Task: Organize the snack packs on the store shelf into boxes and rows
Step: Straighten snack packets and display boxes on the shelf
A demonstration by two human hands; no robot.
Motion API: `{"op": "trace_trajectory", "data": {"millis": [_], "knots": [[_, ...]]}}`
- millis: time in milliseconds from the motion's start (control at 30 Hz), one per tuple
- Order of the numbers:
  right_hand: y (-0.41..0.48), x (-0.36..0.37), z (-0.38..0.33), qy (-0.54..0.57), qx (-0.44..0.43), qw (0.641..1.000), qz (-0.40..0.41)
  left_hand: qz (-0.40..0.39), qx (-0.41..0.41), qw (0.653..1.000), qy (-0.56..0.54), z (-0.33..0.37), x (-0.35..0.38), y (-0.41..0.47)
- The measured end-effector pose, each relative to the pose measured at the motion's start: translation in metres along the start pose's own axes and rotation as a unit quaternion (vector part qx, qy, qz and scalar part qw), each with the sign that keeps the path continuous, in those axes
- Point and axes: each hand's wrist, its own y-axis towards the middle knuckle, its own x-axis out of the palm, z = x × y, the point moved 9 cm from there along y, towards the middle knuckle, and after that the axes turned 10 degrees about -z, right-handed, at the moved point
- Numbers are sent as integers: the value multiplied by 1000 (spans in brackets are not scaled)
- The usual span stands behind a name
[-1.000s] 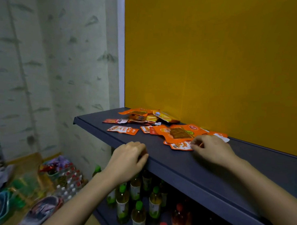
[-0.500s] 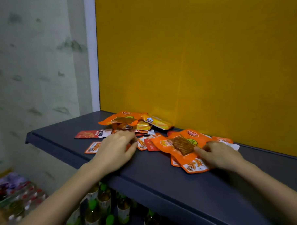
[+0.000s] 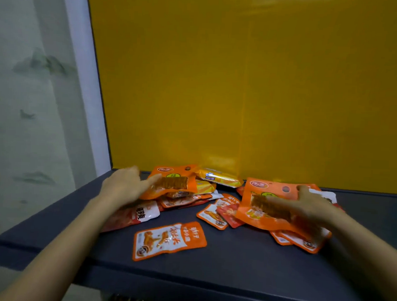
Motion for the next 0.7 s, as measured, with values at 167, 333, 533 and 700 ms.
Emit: {"op": "trace_trajectory", "data": {"millis": [167, 333, 533, 700], "knots": [[2, 6, -7, 26, 18, 998, 46, -115, -22, 991, -60, -9, 30, 33], [-3, 5, -22, 88, -1, 994, 64, -209, -3, 927, -312, 3, 52, 47], [2, 13, -21, 203, -1, 977, 67, -221, 2, 875, -430, 7, 58, 58], [5, 12, -25, 233, -19, 969, 84, -231, 8, 854, -466, 4, 57, 61]]}}
